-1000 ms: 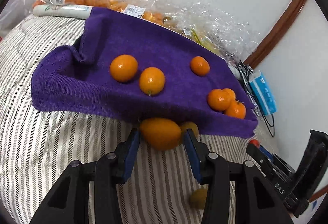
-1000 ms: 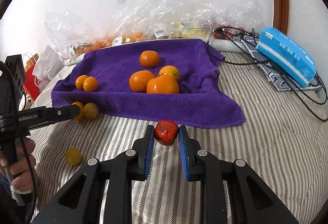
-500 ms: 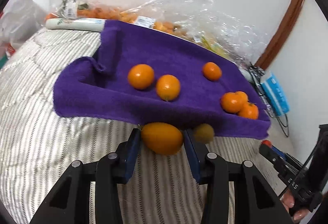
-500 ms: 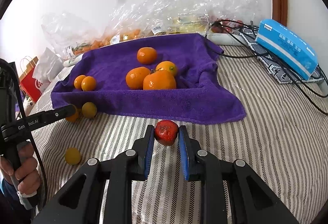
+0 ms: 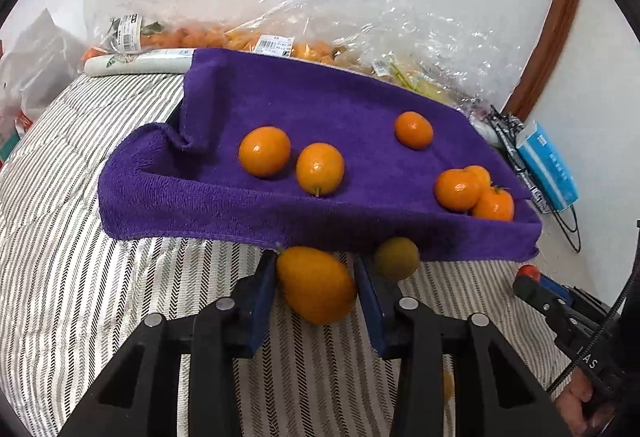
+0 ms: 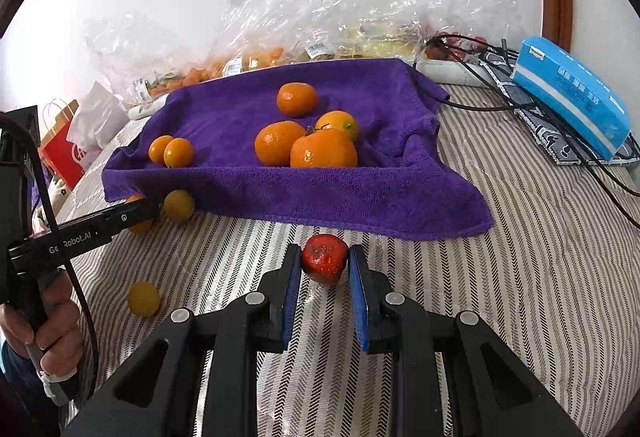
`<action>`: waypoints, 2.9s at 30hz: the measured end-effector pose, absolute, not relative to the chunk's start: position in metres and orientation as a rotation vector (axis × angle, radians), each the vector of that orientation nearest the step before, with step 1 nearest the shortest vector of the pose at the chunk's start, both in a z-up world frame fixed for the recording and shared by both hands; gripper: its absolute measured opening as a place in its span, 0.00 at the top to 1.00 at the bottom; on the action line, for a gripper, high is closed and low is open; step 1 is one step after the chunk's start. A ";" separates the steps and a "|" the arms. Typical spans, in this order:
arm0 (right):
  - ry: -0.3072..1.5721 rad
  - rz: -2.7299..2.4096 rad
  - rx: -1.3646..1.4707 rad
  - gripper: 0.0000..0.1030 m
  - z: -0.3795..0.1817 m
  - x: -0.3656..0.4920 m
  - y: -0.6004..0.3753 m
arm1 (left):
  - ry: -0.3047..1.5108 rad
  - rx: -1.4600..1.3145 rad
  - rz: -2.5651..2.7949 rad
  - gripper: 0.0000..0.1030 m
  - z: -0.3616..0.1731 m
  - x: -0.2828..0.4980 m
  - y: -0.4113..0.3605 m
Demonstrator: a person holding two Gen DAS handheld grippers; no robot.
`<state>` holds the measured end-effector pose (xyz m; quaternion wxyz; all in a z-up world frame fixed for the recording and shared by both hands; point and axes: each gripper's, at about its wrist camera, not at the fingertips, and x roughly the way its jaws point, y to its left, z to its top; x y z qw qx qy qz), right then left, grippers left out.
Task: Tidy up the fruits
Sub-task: 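Grasp an oval orange fruit with the left gripper while the right gripper holds the strawberry, then carry the left gripper's oval fruit onto the towel while the right gripper carries the strawberry there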
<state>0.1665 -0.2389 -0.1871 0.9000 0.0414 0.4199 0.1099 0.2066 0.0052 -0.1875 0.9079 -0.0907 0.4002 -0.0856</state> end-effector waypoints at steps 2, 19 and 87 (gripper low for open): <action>0.861 0.236 0.089 0.77 -0.186 0.166 -0.240 | 0.820 -0.187 -0.199 0.69 -0.186 0.204 0.003; 0.819 0.254 0.152 0.77 -0.181 0.162 -0.246 | 0.861 -0.291 -0.234 0.70 -0.194 0.205 0.016; 0.651 0.251 0.090 0.77 -0.106 0.262 -0.224 | 0.717 -0.286 -0.271 0.70 -0.134 0.269 0.020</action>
